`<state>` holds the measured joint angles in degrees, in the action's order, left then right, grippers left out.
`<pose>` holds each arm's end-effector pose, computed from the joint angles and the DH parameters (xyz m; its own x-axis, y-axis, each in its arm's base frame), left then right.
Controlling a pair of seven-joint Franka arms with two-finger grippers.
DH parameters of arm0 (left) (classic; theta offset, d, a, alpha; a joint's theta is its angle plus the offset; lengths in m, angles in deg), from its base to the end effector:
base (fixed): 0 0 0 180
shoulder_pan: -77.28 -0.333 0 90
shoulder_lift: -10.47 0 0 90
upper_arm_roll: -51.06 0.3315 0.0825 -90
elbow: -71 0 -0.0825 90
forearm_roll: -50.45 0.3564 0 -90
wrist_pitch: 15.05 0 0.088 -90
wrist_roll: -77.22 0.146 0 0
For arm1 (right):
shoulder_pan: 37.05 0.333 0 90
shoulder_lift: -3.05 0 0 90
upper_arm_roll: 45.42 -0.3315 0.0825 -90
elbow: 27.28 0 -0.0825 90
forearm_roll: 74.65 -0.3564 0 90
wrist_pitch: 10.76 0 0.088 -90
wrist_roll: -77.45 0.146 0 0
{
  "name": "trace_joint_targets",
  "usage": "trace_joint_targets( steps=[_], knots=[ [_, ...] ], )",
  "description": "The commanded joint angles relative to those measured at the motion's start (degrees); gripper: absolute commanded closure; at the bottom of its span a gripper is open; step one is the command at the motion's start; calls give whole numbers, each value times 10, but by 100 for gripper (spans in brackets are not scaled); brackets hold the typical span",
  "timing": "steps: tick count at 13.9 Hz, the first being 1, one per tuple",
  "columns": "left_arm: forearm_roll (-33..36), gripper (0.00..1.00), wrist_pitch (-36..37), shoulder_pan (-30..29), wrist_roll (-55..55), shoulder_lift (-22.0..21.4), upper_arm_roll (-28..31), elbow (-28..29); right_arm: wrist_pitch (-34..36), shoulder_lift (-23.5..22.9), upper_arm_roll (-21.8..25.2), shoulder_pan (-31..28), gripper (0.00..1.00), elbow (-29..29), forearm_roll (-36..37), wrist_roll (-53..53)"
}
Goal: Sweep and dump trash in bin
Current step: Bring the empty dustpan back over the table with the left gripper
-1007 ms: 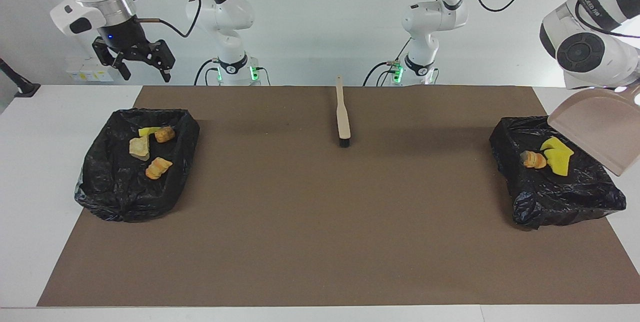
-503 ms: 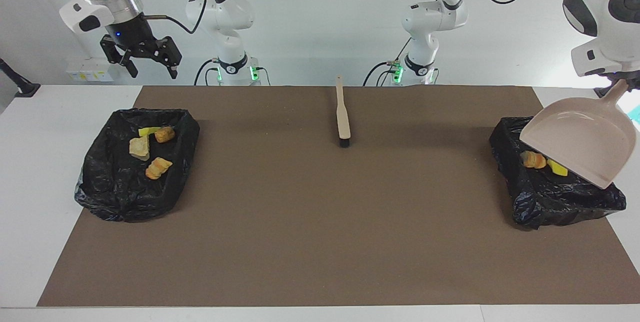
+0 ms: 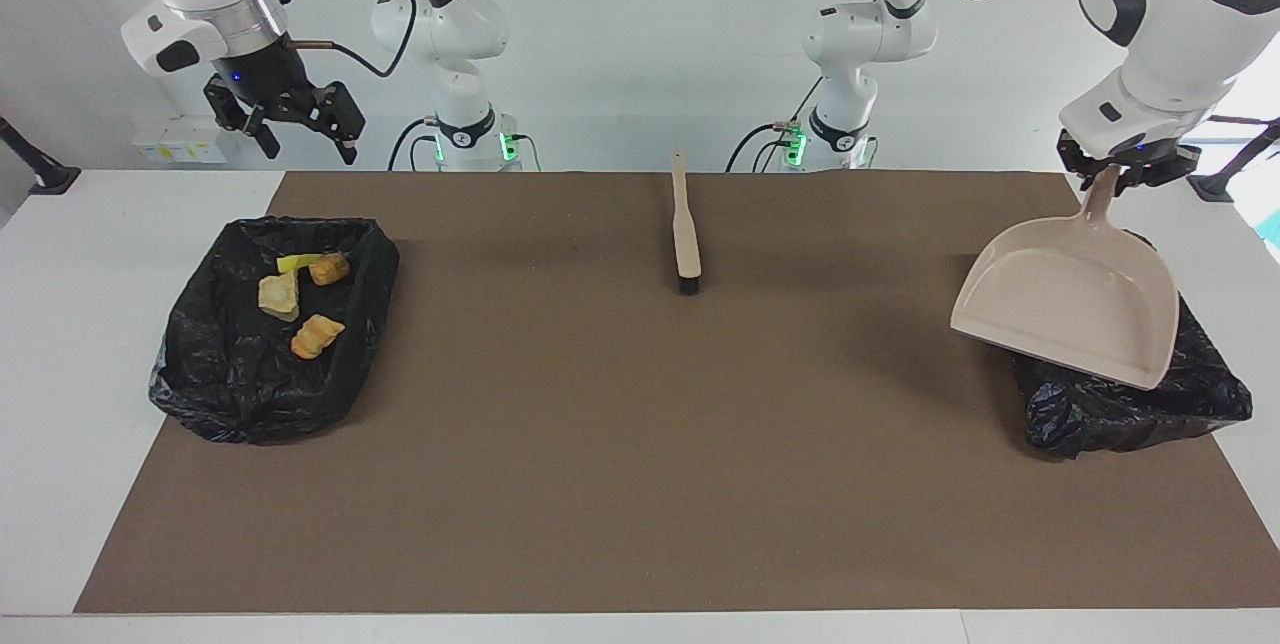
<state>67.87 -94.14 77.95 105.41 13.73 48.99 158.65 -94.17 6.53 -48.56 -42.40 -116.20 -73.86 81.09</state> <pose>0.5169 0.0238 0.5824 0.8404 -0.4421 -0.3134 -0.5075 -0.8448 -0.1694 0.4933 -0.0202 0.6304 0.9940 -0.1037 -0.0343 -0.1031 -0.9945 0.0193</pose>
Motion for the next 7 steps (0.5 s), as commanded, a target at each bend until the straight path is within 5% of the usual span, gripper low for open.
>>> trace_joint_targets(
  steps=[1, 7],
  knots=[
    [-62, 100, -24, 63, -80, -16, 7, 42, 4, 0, -3, 1, 0, 5, -8, 11],
    [-109, 100, -149, 201, -293, 24, 6, 71, 4, -1, -2, -1, 0, 5, -7, 11]
  ],
)
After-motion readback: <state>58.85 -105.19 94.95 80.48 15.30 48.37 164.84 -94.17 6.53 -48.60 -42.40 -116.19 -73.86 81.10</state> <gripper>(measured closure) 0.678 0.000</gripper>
